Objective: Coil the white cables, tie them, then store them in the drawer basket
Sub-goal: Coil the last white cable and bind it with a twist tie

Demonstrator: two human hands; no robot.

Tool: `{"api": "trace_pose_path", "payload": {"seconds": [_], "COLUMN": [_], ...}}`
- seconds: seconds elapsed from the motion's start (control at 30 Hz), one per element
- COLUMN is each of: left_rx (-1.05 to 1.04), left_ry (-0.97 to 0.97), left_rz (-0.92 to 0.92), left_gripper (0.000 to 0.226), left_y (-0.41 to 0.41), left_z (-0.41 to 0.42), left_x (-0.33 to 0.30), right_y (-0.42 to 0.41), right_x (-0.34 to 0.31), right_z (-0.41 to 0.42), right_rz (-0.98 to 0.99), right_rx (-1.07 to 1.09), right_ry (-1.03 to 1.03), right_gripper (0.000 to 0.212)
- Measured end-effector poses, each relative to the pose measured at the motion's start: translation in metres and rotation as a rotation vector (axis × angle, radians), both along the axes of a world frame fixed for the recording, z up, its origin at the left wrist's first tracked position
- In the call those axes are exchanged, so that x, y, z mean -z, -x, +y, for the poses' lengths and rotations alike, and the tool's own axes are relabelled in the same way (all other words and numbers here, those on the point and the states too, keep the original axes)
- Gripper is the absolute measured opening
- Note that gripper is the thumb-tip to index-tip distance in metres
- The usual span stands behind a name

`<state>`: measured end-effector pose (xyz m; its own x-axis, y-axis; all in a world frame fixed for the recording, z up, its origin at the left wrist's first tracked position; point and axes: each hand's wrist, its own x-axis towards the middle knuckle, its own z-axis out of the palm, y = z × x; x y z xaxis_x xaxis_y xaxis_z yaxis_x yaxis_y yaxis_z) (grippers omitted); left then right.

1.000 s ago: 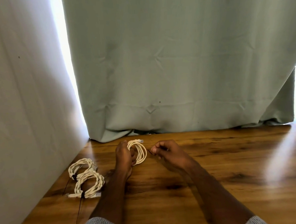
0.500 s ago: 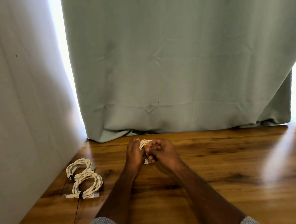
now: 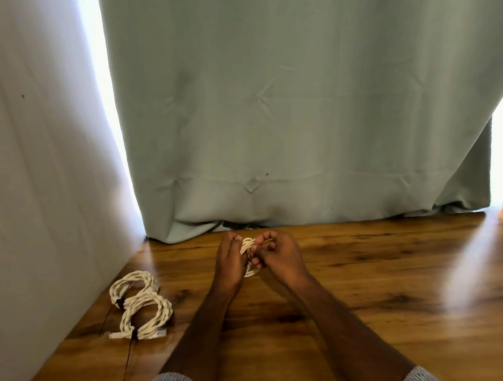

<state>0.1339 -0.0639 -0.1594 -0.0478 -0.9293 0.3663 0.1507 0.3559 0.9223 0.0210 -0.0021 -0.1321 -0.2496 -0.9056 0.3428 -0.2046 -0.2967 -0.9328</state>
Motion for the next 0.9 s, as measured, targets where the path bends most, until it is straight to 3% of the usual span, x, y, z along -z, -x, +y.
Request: {"api": "trace_pose_path", "payload": {"seconds": [0.2,0.33,0.47,0.67,0.77,0.9], "left_rx": [0.026,0.013,0.012,0.04,0.052,0.047], "left_ry": [-0.022,-0.005,-0.024,-0.18,-0.229,-0.202], "left_rz": [-0.002,-0.061,-0.086,0.146,0.232,0.204], "left_gripper": [0.022,0.014,0.022,0.024,0.024,0.022], "left_y": [-0.001,0.0,0.0,-0.003,-0.004,-0.002], "left_z": [0.001,0.005,0.003,0.008,0.007,0.011], "left_x": [0.0,0.0,0.003,-0.009,-0.01,-0.013], "right_y": [-0.003,-0.002,0.002,-0.004,-0.01,-0.012], "right_x": [-0.002,-0.008,-0.008,0.0,0.004,0.006], "right_z": [0.004,0.007,0.006,0.003,0.003,0.004], "right_rz": [0.031,-0.035,-0.091,-0.081,-0.062,-0.021], "right_rx": [0.028,0.097,0.081,0.041,0.031,0.063], "right_ry": [0.056,0.203,0.28,0.23,0.213,0.21], "right_gripper": [0.014,0.017,0.02,0.032,0.026,0.025]}}
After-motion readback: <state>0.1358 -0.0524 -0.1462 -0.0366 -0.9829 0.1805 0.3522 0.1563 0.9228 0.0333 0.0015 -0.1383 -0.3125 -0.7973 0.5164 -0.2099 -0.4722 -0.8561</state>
